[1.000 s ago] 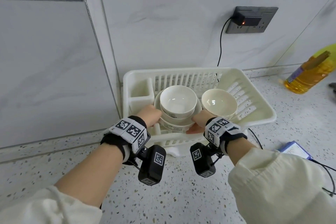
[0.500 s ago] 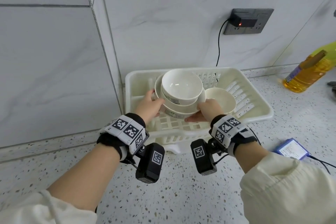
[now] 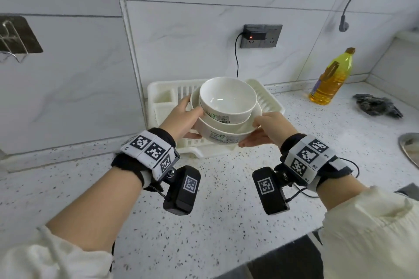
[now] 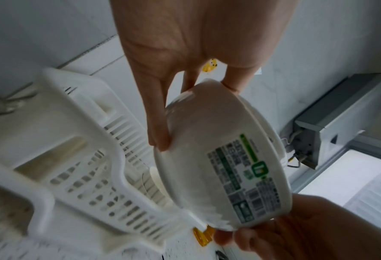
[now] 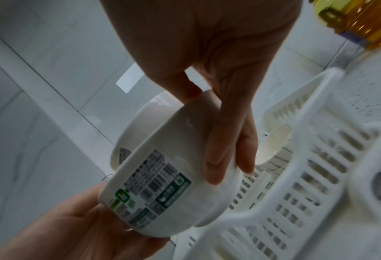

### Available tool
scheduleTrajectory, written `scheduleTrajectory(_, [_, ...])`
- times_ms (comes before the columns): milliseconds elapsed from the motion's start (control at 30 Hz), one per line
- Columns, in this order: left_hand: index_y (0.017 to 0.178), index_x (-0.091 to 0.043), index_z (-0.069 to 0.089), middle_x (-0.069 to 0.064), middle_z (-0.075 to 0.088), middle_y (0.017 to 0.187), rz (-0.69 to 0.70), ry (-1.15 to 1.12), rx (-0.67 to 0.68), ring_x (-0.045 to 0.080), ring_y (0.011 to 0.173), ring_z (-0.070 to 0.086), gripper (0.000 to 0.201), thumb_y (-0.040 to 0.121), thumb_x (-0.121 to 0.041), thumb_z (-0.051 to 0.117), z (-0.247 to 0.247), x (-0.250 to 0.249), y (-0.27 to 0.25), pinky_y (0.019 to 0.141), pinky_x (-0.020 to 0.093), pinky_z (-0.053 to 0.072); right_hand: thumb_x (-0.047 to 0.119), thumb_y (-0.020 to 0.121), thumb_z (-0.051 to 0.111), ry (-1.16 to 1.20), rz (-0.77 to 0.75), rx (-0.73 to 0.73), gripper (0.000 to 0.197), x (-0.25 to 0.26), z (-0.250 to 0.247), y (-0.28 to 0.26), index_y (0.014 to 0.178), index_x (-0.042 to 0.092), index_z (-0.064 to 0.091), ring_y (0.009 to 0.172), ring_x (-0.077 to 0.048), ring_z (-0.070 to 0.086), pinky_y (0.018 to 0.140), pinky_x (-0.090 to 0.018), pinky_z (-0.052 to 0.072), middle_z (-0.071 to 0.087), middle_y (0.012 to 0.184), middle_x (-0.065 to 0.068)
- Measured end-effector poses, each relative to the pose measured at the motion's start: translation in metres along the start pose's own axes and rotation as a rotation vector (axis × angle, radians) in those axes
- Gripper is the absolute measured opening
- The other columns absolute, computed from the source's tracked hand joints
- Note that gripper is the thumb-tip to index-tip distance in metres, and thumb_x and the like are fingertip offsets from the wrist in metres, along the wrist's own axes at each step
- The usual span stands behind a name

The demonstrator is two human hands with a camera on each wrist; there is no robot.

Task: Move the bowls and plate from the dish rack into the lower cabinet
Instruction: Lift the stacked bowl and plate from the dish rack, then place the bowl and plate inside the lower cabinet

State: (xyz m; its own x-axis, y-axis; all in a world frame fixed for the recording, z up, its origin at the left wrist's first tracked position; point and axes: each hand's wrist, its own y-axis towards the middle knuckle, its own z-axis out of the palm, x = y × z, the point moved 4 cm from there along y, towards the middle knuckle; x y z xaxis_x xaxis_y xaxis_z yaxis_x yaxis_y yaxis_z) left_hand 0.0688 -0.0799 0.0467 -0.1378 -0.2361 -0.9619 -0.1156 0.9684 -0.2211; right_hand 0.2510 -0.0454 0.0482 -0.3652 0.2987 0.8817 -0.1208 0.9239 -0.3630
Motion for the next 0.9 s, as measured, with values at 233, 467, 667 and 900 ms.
scheduleTrajectory(233, [0.142,-0.021,0.032,0.006,0.051,0.116,-0.011,0.066,0.098,0.026,0.097,0.061,0.054,0.090,-0.018,0.046,0.072,0.037,-0.099,0.062,0.029,0.059,-0.004,0.080,0.037,0.011,0.101,-0.109,0.030,-0.094,-0.043,-0.105,0.104,-0.014,0.051,0.078,-0.044,0.066,0.090,-0.047,0.053,0.068,0.062,-0.030])
scheduleTrajectory(467, [0.138,-0.014,0.027,0.011,0.048,0.116,-0.110,0.185,0.260,0.026,0.097,0.057,0.051,0.090,-0.009,0.042,0.144,0.089,-0.159,0.066,0.031,0.057,-0.005,0.083,0.034,0.059,0.206,-0.178,0.027,-0.190,-0.075,-0.188,0.099,-0.007,0.055,0.074,-0.043,0.067,0.070,-0.043,0.061,0.065,0.086,-0.034])
scheduleTrajectory(667, [0.138,-0.013,0.022,0.009,0.047,0.111,-0.259,0.286,0.391,0.033,0.104,0.061,0.055,0.088,-0.004,0.044,0.191,0.159,-0.178,0.082,0.045,0.057,-0.007,0.084,0.033,0.110,0.304,-0.164,0.041,-0.274,-0.082,-0.219,0.117,0.003,0.056,0.084,-0.048,0.068,0.072,-0.049,0.059,0.063,0.109,-0.028])
scheduleTrajectory(900, [0.135,-0.009,0.026,0.010,0.044,0.120,-0.401,0.303,0.435,0.022,0.101,0.048,0.051,0.088,0.002,0.042,0.210,0.268,-0.176,0.078,0.037,0.056,-0.008,0.082,0.034,0.174,0.417,-0.160,0.034,-0.384,-0.044,-0.206,0.089,0.014,0.059,0.077,-0.039,0.065,0.066,-0.046,0.059,0.060,0.099,-0.017])
